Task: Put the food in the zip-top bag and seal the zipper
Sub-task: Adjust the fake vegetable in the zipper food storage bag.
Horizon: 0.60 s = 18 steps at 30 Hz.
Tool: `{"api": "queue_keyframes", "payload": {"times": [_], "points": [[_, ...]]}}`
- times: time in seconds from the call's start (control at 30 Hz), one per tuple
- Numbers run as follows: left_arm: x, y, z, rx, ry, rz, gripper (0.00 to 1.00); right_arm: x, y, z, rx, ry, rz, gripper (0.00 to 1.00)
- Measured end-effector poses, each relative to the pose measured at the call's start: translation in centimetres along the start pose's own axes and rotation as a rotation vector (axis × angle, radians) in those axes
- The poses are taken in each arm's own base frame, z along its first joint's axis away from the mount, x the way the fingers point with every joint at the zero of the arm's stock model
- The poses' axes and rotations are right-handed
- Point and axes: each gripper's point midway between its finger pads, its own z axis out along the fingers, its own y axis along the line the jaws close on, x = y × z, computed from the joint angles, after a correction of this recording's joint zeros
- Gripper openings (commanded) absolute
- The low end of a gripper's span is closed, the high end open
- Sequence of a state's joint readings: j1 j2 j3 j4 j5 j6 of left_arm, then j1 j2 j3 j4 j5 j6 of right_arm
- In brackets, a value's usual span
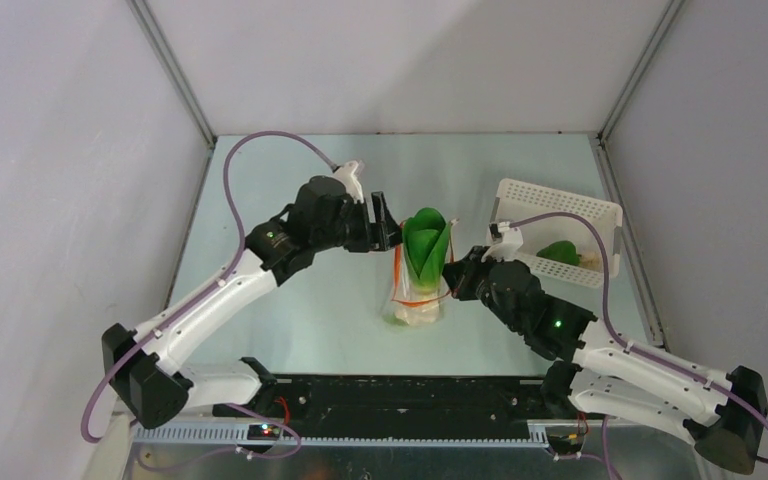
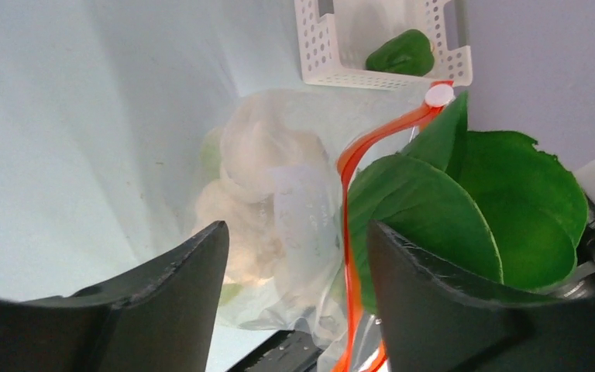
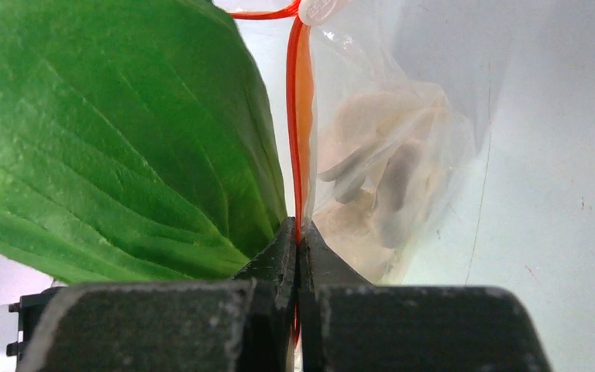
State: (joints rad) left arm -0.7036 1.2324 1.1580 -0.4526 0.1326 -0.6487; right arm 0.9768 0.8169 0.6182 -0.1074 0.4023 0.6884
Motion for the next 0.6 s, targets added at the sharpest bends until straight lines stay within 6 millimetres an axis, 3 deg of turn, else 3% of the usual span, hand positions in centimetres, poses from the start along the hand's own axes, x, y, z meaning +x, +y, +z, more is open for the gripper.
{"api": "queue_keyframes", "payload": {"times": [0.07, 0.13, 0.3, 0.43, 0.6], "points": [[-0.1, 0.1, -0.5, -0.004, -0.006, 0.010, 0.94, -0.1, 0.0, -0.1, -0.002, -0.001, 0.000, 0.00], [-0.3, 0.0, -1.4, -0.005, -0.022, 0.019, 0.99, -0.3, 0.1, -0.2, 0.000, -0.001, 0.001, 0.00], [-2.0, -2.0, -5.6, 0.077, -0.127, 0.059, 1.00, -1.3, 0.9, -0.6, -0.005, 0.000, 0.003, 0.00], [-2.4, -4.5, -8.7, 0.196, -0.184, 0.094, 0.94, -1.8, 1.5, -0.6, -0.018, 0.003, 0.007, 0.00], [-1.4, -5.7, -7.8, 0.232, -0.138, 0.138, 0.90, -1.5, 1.7, -0.4, -0.019, 0.021, 0.011, 0.00]]}}
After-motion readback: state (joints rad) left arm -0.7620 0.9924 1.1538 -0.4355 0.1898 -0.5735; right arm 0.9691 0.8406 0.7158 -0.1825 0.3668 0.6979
